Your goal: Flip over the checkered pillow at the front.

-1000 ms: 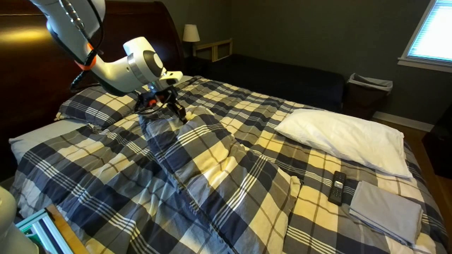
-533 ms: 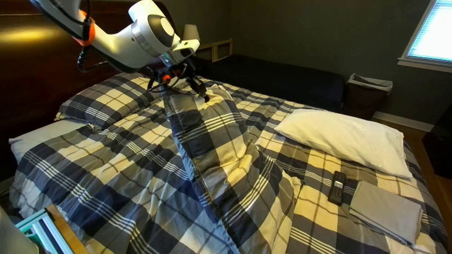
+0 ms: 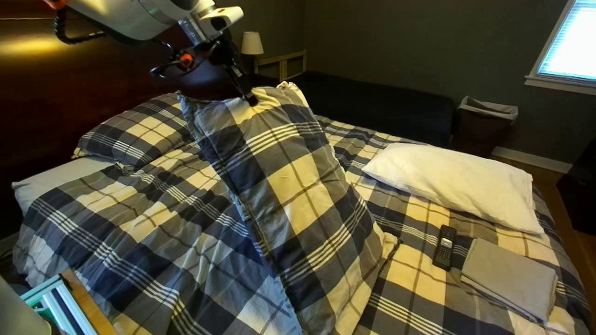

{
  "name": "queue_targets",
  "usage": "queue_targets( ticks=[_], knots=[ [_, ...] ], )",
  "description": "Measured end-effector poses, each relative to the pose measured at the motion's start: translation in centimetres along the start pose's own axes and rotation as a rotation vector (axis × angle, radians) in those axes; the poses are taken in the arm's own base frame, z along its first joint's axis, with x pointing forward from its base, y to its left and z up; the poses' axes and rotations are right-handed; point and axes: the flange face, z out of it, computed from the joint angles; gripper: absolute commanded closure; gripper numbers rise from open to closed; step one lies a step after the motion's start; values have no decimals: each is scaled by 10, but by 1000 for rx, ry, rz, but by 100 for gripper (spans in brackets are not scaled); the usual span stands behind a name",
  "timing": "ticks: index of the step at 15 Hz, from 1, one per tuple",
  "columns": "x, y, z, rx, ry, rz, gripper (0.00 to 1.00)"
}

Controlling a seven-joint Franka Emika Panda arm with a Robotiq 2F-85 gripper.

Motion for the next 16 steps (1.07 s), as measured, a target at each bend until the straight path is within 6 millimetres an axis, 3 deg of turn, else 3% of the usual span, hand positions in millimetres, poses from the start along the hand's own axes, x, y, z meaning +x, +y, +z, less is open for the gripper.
queue_targets(
  ticks=[12,16],
  knots=[
    [17,-13,-126,175,45,52,98],
    [26,0,-140,154,112,51,98]
  ],
)
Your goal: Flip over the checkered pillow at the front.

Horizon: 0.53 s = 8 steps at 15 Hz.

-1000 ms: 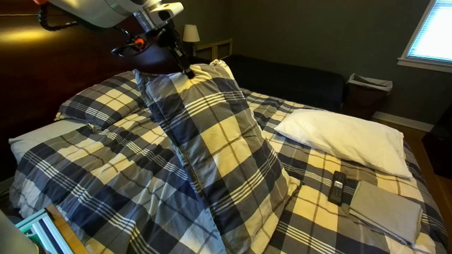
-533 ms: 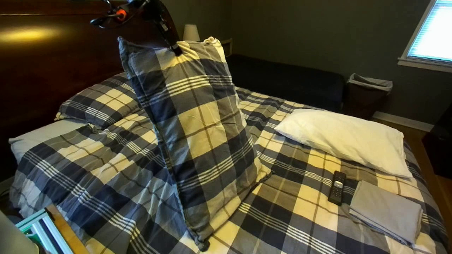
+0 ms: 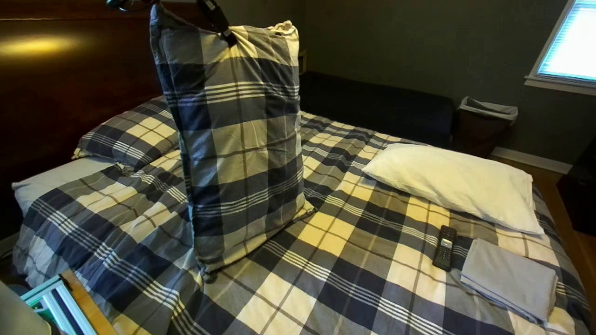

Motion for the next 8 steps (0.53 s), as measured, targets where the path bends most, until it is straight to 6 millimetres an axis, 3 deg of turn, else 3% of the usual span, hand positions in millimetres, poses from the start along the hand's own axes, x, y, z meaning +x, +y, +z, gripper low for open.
queue_targets(
  ticks=[5,8],
  knots=[
    [18,44,47,-147,69,-57,98],
    [25,74,78,-126,75,-118,98]
  ],
)
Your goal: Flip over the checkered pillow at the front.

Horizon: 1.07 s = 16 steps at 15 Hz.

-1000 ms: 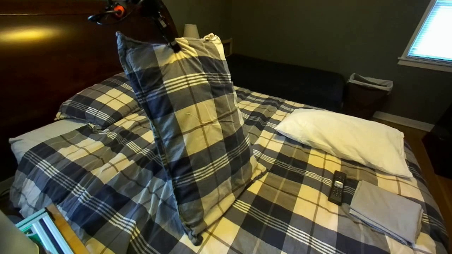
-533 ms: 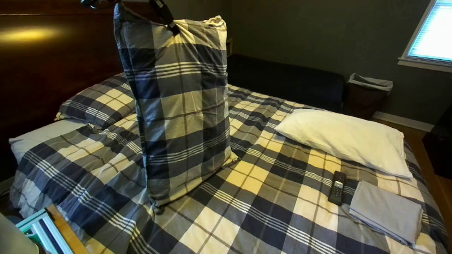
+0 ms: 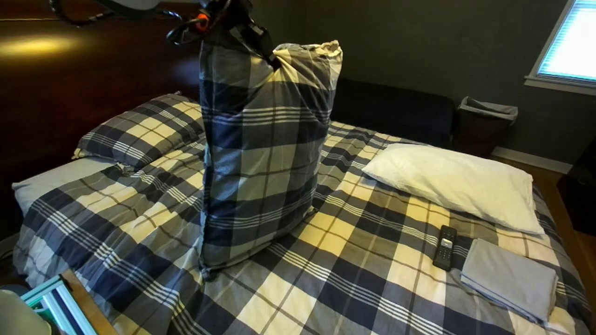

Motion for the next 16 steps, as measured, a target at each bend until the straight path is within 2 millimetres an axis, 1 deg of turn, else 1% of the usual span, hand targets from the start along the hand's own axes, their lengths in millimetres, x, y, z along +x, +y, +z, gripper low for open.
queue_targets(
  ticks=[2,3,4,5,6,8,10,11,13,16],
  knots=[
    [2,20,18,17,13,-47,98],
    [4,30,25,19,19,-68,67],
    [6,41,32,17,23,-89,65],
    [8,51,38,7,22,-109,59],
    [11,61,41,-2,25,-125,50],
    [19,78,44,-18,41,-149,37],
    [26,94,42,-32,61,-161,22],
    [30,100,38,-37,76,-164,13],
    [37,110,27,-43,114,-169,0],
    [42,115,11,-41,147,-186,0]
  ],
)
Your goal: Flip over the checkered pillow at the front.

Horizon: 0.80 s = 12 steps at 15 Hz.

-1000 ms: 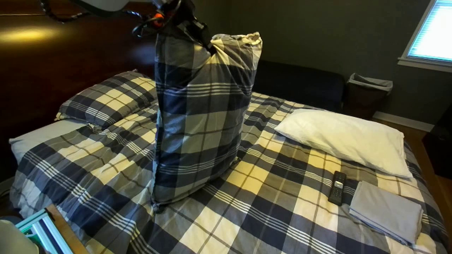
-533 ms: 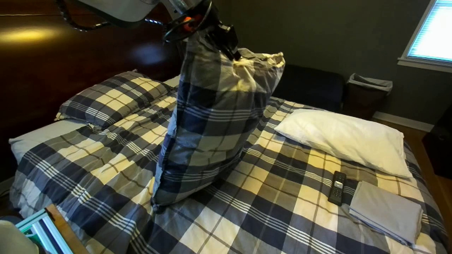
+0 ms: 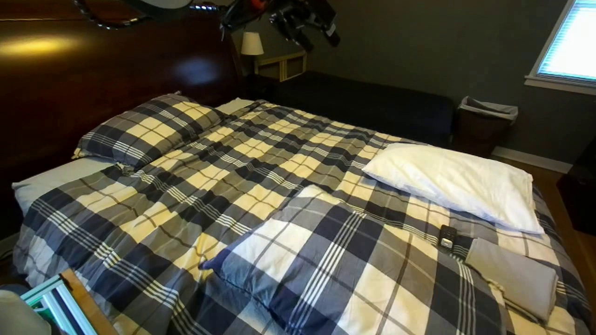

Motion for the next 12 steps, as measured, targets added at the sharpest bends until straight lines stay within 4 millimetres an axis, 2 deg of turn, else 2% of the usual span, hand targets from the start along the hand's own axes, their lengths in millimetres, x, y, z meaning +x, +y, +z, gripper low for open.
queue_targets(
  ticks=[5,12],
  knots=[
    [1,0,-8,0,2,-26,0],
    [-12,15,3,-50,-199,57,0]
  ],
)
